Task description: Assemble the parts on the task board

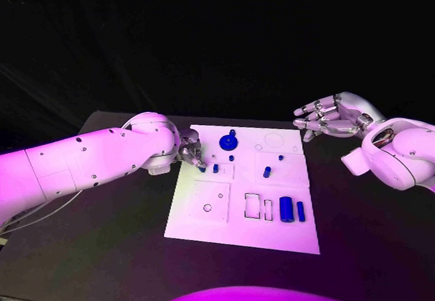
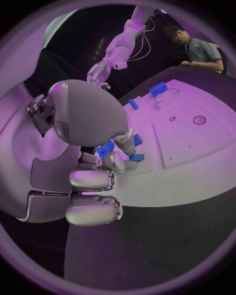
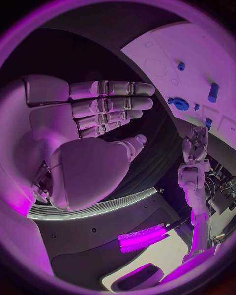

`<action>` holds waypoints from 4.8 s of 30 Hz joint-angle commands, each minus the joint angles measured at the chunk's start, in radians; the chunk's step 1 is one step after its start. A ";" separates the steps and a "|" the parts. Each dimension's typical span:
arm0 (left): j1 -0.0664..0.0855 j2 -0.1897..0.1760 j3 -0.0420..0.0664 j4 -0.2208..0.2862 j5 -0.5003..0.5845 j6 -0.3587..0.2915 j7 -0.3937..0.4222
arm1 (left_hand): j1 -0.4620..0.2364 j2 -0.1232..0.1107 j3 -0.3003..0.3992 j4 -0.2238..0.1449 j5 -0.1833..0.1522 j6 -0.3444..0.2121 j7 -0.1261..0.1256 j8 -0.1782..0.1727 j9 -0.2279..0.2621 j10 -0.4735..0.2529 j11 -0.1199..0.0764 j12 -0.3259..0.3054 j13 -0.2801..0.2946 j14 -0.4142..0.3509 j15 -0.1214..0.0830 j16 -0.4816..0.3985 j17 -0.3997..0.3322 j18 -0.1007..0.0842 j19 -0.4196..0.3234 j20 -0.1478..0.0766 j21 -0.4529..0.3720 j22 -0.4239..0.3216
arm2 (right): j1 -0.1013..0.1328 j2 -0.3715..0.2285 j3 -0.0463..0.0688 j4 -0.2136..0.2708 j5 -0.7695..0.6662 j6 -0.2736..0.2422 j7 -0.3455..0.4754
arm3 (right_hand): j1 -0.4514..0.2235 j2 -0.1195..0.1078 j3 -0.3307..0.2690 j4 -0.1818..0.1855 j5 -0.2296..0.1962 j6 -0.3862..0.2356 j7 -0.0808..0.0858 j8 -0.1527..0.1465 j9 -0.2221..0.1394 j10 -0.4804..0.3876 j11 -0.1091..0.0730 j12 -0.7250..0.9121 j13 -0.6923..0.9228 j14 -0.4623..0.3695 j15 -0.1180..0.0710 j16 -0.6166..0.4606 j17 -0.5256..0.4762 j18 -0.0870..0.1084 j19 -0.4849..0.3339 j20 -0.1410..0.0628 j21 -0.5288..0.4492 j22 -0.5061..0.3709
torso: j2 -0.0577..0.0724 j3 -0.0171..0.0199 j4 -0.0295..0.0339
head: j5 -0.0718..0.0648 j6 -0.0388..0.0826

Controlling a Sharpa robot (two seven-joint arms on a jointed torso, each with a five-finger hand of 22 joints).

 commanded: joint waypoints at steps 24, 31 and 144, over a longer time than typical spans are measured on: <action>-0.002 0.016 -0.001 0.012 -0.008 0.030 -0.035 | -0.045 -0.054 0.109 -0.139 -0.002 0.089 -0.045 -0.013 0.003 0.052 -0.021 0.007 0.018 0.057 -0.024 -0.001 0.076 -0.019 0.021 -0.017 0.010 0.028 | -0.001 -0.005 0.000 0.007 0.000 0.006 0.009 | 0.000 0.007 -0.006 -0.002 0.006 0.000 0.002 -0.001 -0.001 -0.008 -0.002 0.001 -0.001 0.003 0.004 -0.007 0.000 0.014 0.001 0.006 -0.005 -0.001 | 0.000 0.0013 -0.0005 | -0.001 -0.004; -0.004 0.028 -0.001 0.002 -0.009 -0.001 -0.047 | -0.047 -0.047 0.105 -0.137 -0.001 0.093 -0.047 -0.014 0.004 0.054 -0.023 0.007 0.019 0.058 -0.026 -0.001 0.076 -0.019 0.021 -0.018 0.010 0.028 | 0.000 -0.006 0.000 0.009 0.000 0.005 0.009 | -0.001 0.008 -0.007 -0.002 0.007 0.000 0.002 -0.001 -0.002 -0.008 -0.002 0.002 -0.002 0.004 0.005 -0.008 0.000 0.014 0.002 0.006 -0.007 -0.004 | 0.001 0.0006 -0.0007 | -0.003 -0.004; -0.003 -0.005 0.016 -0.011 0.190 -0.269 -0.040 | -0.181 0.037 -0.487 0.093 0.193 -0.001 -0.012 -0.099 0.111 -0.100 0.009 -0.211 -0.229 0.056 -0.003 -0.007 0.073 0.000 -0.013 -0.013 -0.058 -0.062 | -0.001 -0.011 0.000 0.004 -0.001 0.005 0.008 | -0.003 0.008 -0.011 -0.002 0.008 -0.001 0.003 0.000 -0.002 -0.011 -0.001 0.004 -0.004 0.003 0.005 -0.012 0.000 0.013 0.004 0.006 -0.010 -0.009 | 0.000 0.0013 0.0003 | -0.015 0.001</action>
